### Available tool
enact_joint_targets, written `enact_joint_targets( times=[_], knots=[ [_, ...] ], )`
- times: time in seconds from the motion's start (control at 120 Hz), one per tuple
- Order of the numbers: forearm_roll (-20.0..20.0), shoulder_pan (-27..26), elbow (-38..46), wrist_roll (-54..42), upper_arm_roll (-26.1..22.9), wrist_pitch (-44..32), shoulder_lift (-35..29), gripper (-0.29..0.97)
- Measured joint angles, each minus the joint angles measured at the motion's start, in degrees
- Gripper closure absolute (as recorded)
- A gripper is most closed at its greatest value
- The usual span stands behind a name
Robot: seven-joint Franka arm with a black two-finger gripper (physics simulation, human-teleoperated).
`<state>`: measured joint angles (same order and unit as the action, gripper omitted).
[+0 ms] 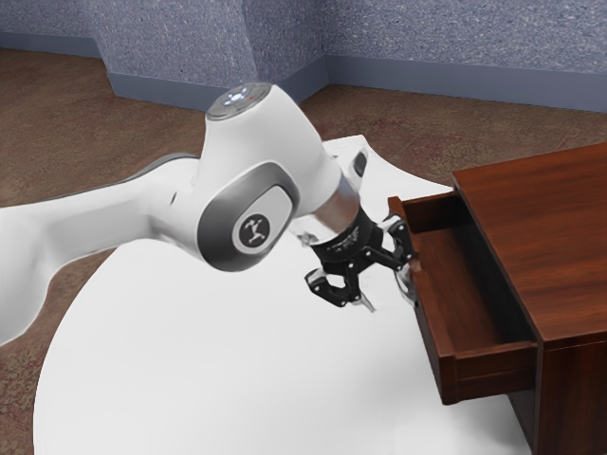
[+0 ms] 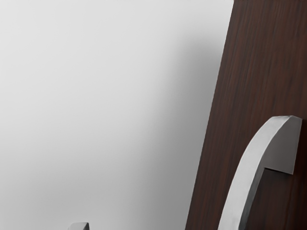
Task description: Pull the drawer handle with one arm to open the drawer
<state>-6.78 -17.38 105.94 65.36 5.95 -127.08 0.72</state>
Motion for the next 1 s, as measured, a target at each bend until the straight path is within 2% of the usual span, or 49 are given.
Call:
enact_joint_targets(
  times=[1.0],
  knots=[
    [0.48,1.85,9.39,0.37,0.45,0.01,-8.44,0.38]
  ],
)
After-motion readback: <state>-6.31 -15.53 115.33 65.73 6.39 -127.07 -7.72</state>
